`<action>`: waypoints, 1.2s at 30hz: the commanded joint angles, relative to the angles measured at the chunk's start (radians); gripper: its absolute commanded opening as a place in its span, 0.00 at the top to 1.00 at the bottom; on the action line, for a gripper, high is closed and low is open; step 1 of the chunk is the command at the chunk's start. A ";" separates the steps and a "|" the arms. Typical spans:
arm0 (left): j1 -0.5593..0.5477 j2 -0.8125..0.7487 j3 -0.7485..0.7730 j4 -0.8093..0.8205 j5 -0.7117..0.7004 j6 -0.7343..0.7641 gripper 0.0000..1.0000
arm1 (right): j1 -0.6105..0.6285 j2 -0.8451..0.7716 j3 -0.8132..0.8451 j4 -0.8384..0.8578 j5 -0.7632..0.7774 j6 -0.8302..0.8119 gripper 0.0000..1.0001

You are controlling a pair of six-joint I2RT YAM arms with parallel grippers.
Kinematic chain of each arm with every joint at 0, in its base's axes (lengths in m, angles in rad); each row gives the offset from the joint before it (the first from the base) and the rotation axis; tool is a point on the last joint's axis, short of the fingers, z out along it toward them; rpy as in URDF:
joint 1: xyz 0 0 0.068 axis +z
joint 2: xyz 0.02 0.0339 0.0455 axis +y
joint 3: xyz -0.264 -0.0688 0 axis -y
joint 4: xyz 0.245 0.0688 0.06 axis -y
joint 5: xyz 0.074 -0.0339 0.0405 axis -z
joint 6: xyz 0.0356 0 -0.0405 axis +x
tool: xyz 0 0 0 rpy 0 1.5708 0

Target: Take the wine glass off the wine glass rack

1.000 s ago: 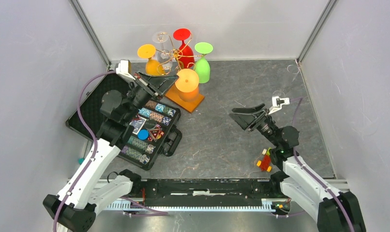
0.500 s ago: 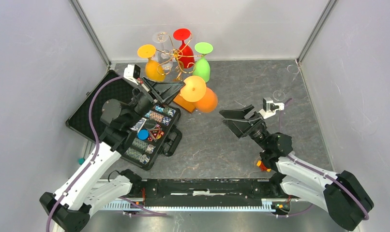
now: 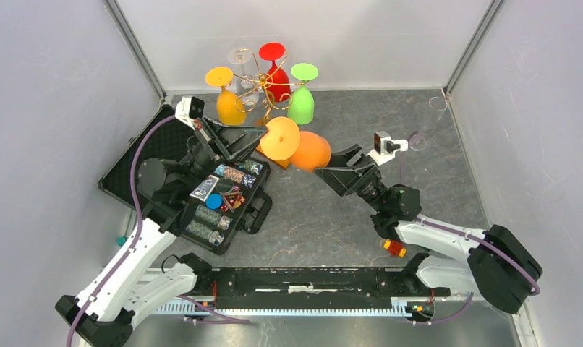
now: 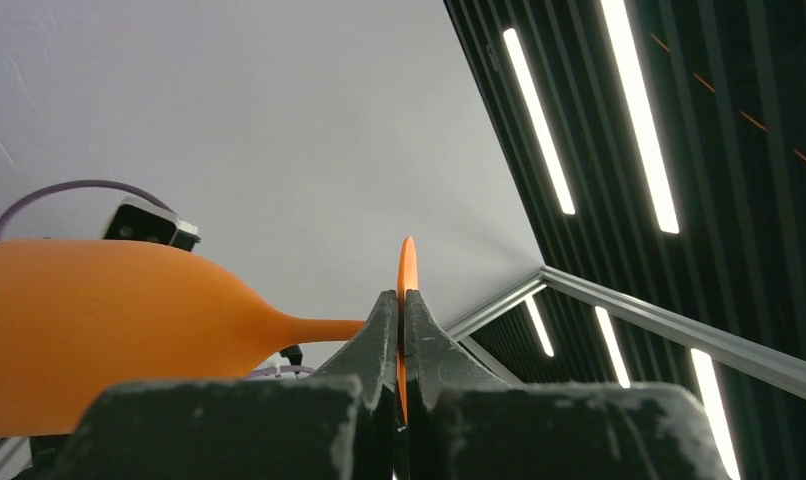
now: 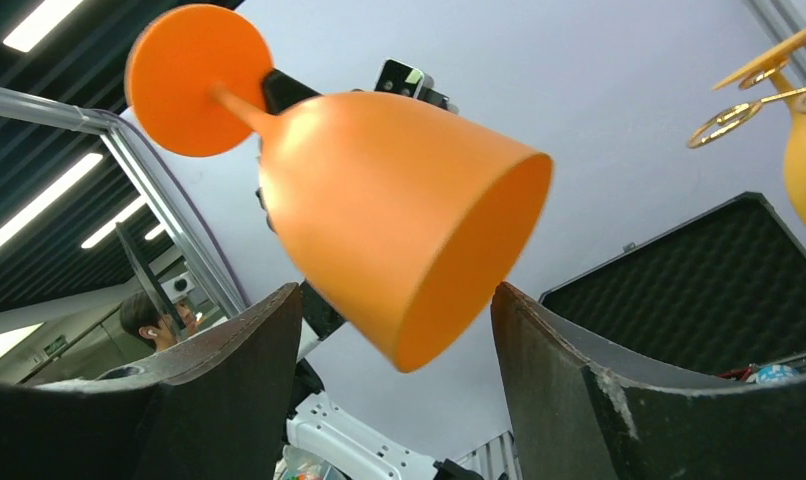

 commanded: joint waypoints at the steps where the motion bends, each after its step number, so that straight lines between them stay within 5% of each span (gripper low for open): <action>1: -0.003 -0.037 0.042 0.051 0.018 -0.057 0.98 | 0.021 0.047 0.046 0.387 -0.023 -0.011 0.29; 8: -0.003 -0.058 0.058 0.016 0.009 -0.052 0.98 | 0.066 0.055 0.076 0.500 -0.035 -0.097 0.48; 12: -0.003 -0.068 0.056 0.005 -0.002 -0.052 0.98 | 0.083 0.035 0.103 0.499 -0.057 -0.147 0.50; 16: -0.003 -0.069 0.061 0.004 -0.009 -0.057 0.98 | 0.085 0.017 0.106 0.483 -0.051 -0.172 0.31; 22: -0.003 -0.078 0.063 -0.008 -0.025 -0.048 0.98 | 0.085 -0.010 0.103 0.449 -0.053 -0.214 0.25; 36: -0.003 -0.122 0.049 -0.045 -0.055 -0.043 0.98 | 0.128 -0.040 0.200 0.395 -0.111 -0.229 0.70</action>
